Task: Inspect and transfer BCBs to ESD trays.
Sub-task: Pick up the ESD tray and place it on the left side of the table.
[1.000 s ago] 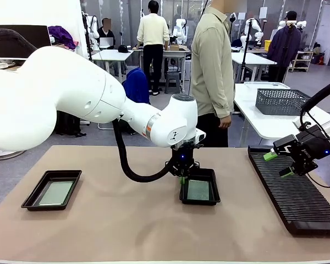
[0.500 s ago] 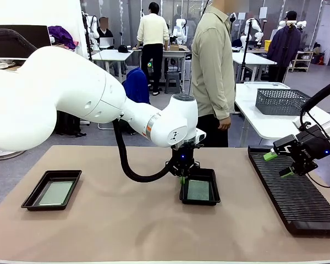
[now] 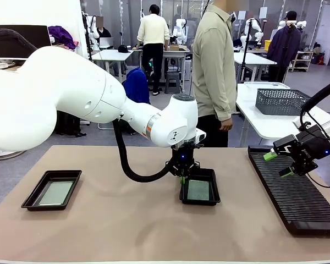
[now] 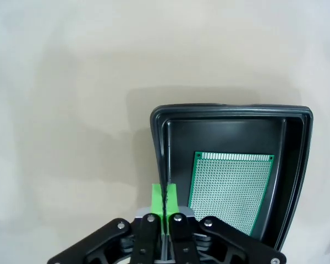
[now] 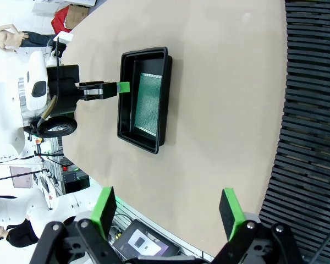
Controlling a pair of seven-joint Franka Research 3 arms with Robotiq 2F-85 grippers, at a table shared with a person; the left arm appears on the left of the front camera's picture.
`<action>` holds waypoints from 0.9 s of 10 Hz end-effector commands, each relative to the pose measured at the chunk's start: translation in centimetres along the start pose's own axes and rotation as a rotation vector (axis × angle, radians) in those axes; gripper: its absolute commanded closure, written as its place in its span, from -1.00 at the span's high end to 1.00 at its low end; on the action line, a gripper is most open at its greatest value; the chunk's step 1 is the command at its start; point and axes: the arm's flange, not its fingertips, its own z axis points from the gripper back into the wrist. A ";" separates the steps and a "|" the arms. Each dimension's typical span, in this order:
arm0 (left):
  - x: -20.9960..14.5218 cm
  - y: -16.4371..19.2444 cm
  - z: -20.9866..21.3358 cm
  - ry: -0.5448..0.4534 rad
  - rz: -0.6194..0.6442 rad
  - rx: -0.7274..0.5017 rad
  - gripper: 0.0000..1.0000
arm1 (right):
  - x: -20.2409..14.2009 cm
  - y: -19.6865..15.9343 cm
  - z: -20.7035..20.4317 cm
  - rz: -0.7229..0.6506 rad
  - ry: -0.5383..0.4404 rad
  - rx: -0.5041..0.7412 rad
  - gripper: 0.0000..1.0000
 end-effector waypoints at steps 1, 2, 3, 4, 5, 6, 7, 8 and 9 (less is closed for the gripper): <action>-0.1 0.0 -0.1 -0.002 -0.004 0.005 -1.00 | 0.0 0.1 0.0 -0.006 -0.004 0.000 1.00; 0.0 0.0 0.0 0.000 0.000 0.000 -0.95 | 0.0 0.1 0.0 -0.006 -0.004 0.000 1.00; -0.4 0.6 0.4 -0.015 -0.011 -0.037 -0.95 | 0.0 0.1 0.0 -0.006 -0.004 0.000 1.00; -0.8 1.2 0.9 -0.025 -0.010 -0.039 -0.95 | 0.0 0.1 0.0 -0.006 -0.004 0.000 1.00; -1.3 2.1 1.6 -0.043 -0.014 -0.053 -0.95 | 0.0 0.1 0.0 -0.006 -0.004 0.000 1.00; -1.7 3.0 2.0 -0.054 -0.019 -0.073 -0.95 | 0.0 0.1 0.0 -0.006 -0.004 0.000 1.00; -2.0 4.1 2.1 -0.056 -0.012 -0.089 -0.95 | 0.0 0.1 0.0 -0.006 -0.004 0.000 1.00; -2.4 5.3 2.2 -0.056 -0.008 -0.109 -0.95 | 0.0 0.1 0.0 -0.006 -0.004 0.000 1.00; -2.9 6.8 2.2 -0.058 -0.012 -0.137 -0.95 | 0.0 0.1 0.0 -0.006 -0.004 0.000 1.00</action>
